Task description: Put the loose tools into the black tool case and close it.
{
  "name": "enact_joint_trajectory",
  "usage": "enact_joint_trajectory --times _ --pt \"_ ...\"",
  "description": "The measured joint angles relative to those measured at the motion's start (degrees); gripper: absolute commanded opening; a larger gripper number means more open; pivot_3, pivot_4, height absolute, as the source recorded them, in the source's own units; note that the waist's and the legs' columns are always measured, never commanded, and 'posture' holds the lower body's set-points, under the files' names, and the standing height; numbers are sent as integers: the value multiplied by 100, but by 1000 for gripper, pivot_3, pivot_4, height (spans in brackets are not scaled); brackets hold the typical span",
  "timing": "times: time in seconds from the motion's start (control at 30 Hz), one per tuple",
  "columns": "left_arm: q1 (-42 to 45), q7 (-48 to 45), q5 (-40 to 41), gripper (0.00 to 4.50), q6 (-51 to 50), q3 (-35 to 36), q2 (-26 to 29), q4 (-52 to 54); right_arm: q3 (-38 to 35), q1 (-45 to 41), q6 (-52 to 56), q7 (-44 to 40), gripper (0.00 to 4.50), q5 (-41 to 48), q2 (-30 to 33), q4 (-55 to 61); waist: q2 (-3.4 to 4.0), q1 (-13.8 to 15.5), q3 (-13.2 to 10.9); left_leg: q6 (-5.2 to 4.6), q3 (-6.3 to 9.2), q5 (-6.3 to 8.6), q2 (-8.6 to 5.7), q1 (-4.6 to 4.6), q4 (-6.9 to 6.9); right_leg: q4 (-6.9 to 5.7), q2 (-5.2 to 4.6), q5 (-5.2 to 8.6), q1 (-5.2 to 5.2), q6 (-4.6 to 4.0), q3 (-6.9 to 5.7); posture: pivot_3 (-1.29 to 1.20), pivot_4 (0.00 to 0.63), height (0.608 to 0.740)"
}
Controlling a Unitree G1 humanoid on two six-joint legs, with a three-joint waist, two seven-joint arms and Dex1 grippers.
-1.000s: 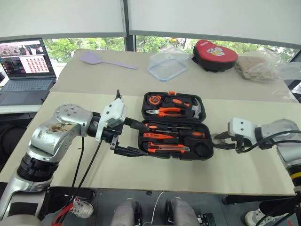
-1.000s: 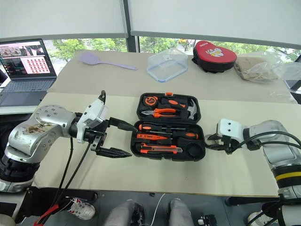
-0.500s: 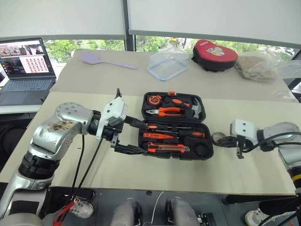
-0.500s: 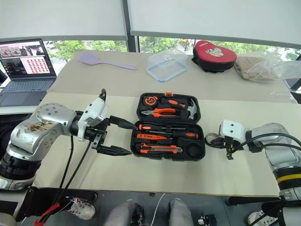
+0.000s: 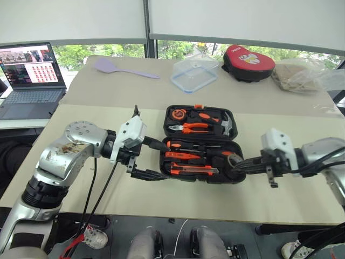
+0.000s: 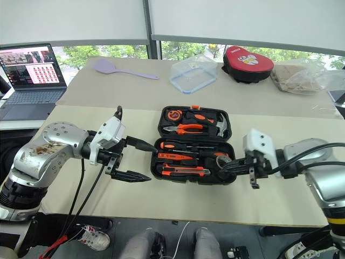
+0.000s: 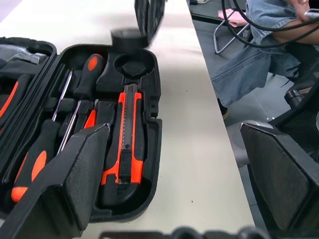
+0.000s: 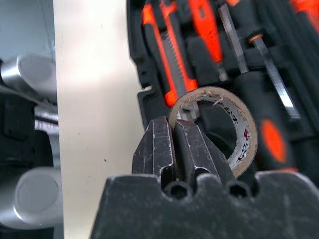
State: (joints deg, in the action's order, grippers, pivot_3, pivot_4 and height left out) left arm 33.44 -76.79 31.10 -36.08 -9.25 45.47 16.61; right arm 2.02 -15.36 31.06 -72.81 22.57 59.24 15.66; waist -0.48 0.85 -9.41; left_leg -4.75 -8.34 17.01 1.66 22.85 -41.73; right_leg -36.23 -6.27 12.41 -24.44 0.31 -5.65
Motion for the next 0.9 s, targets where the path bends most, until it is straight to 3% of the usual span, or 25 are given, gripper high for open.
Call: enact_joint_trajectory --times 0.1,0.3,0.43,0.47,0.63,0.67,0.77,0.9 --pt "0 -7 -26 4500 14 -2 -3 -1 258 173 -212 217 61 -391 -62 -133 0 -12 0 -1 -5 -1 -2 2 0 -1 4 0 -6 1 -4 0 150 731" --pt "5 -28 -59 4500 88 -66 -13 -11 239 230 -517 363 1995 -712 -10 -111 0 -7 0 0 -5 -1 -1 -1 1 -1 11 2 -2 3 -8 0 150 731" --pt "5 -32 -73 4500 97 -67 -12 -44 173 395 -387 208 3468 -474 20 249 -1 2 0 0 -2 0 -1 5 1 2 10 2 -4 3 -11 0 150 731" --pt "5 -31 -74 4500 97 -67 -12 -48 155 431 -311 184 3665 -374 20 315 -1 -3 0 0 -2 0 -1 4 1 2 10 2 -4 4 -11 0 150 731" --pt "4 250 -261 4500 113 -67 -79 -311 -564 197 413 292 3665 324 73 361 -1 -14 0 0 -2 -1 -1 -2 0 1 10 1 0 2 -7 0 150 731" --pt "3 370 -352 4500 130 -67 -118 -452 -723 87 549 348 3400 403 73 275 -2 -14 0 0 -2 -1 -1 -2 0 1 11 1 0 2 -7 0 150 731" --pt "1 825 -753 3726 348 -65 -215 -1044 -1137 -161 910 631 2536 607 34 -191 -3 -3 0 -1 -2 0 -1 0 1 3 11 0 -1 0 -10 0 150 731" --pt "7 1442 -1376 2278 576 -65 -301 -2159 -1398 -102 889 1108 1227 446 -171 -1071 -4 -3 0 -3 -6 0 -4 6 2 2 11 0 -5 1 -14 0 150 731"
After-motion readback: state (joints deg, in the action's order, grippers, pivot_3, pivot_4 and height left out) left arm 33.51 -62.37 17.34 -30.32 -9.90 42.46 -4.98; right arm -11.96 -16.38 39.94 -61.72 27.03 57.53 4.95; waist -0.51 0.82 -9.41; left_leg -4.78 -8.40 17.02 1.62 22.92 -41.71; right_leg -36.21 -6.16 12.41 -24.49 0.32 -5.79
